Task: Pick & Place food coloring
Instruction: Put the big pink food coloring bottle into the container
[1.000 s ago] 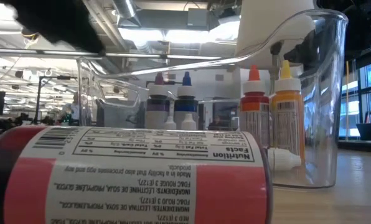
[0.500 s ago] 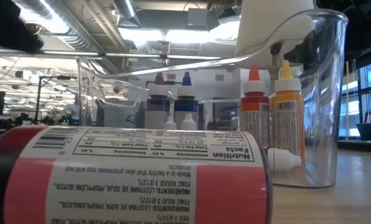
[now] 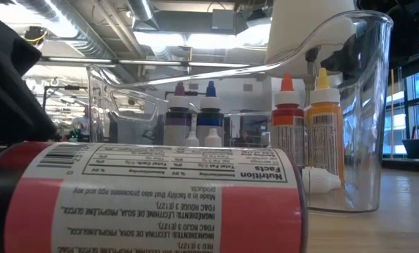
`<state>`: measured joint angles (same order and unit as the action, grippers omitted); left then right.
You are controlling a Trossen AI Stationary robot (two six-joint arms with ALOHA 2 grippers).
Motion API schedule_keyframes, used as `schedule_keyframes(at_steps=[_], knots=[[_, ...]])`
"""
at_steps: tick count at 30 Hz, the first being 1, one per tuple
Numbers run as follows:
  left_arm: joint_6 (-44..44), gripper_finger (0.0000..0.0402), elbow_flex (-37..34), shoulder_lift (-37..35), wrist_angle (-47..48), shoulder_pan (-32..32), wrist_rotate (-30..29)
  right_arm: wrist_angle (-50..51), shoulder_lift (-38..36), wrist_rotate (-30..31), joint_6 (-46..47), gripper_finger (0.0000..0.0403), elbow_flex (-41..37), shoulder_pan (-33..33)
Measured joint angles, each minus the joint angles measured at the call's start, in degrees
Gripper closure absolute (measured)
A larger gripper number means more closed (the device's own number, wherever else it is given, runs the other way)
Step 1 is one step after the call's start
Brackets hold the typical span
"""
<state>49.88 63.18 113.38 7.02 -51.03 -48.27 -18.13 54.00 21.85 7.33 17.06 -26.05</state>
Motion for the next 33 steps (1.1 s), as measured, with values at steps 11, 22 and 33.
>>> schedule_keyframes(at_steps=[11, 22, 33], knots=[[0.33, 0.0222, 0.0, 0.0, -0.04, 0.97, 1.08, 0.0, 0.0, 0.0, -0.18, 0.0258, 0.0, -0.02], [-5.21, 0.0186, 0.0, 0.0, -8.91, -0.73, -2.98, 0.0, 0.0, 0.0, 0.14, 0.0258, 0.0, -0.02], [-7.97, 0.0187, 0.0, 6.87, -23.68, -2.99, -8.61, 0.0, 0.0, 0.0, 1.78, 0.0258, 0.0, 0.0]])
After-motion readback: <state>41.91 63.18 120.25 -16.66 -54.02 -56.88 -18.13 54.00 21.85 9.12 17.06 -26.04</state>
